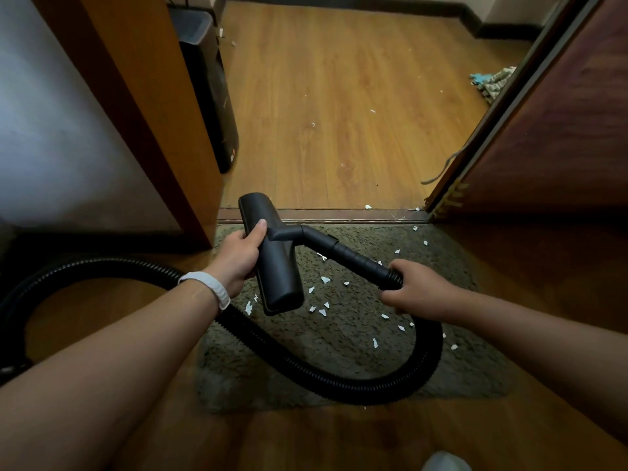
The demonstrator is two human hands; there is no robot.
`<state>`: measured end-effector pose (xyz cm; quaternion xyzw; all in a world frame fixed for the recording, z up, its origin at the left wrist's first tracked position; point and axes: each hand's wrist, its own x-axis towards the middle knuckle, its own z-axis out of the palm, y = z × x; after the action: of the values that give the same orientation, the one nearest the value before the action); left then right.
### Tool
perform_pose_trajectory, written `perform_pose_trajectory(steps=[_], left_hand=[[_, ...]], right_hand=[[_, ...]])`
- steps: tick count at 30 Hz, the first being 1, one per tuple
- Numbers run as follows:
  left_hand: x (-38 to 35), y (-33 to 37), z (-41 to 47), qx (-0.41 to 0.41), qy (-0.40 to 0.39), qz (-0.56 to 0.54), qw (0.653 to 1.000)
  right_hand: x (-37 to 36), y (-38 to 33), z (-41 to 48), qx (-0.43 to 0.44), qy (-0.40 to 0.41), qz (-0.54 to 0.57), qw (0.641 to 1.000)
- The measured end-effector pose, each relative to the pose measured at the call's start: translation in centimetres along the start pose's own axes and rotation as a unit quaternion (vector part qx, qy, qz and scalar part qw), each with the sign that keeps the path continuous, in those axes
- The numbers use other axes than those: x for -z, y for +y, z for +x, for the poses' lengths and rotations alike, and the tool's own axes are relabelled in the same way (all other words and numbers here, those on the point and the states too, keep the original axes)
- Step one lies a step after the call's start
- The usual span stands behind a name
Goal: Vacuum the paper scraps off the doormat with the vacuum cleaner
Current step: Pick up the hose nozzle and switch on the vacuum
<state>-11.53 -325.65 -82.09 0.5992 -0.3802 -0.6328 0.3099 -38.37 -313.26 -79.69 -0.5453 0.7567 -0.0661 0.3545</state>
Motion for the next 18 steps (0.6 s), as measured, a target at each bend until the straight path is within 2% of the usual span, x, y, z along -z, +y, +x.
perform_pose_trajectory(steps=[6,8,14,16,18], left_hand=[[-0.3,-0.5,-0.2,0.048,-0.002,-0.042,0.998],[-0.4,-0.3,-0.2,0.040,-0.003,-0.047,0.998],[0.5,-0.4,0.5,0.016,-0.009,-0.045,0.999],[0.5,-0.7,0.7,0.013,-0.018,-0.045,0.999],[0.4,-0.8,0.9,0.013,-0.033,-0.044,0.998]], right_hand=[[-1.4,0.2,-0.8,0.017,0.073,-0.086,0.993],[-1.5,0.1,-0.8,0.021,0.083,-0.093,0.992],[-1.0,-0.4,0.0,-0.002,-0.020,0.099,0.995],[-1.4,-0.7,0.1,-0.002,-0.046,0.116,0.992],[-1.8,-0.9,0.4,0.007,-0.036,0.094,0.995]])
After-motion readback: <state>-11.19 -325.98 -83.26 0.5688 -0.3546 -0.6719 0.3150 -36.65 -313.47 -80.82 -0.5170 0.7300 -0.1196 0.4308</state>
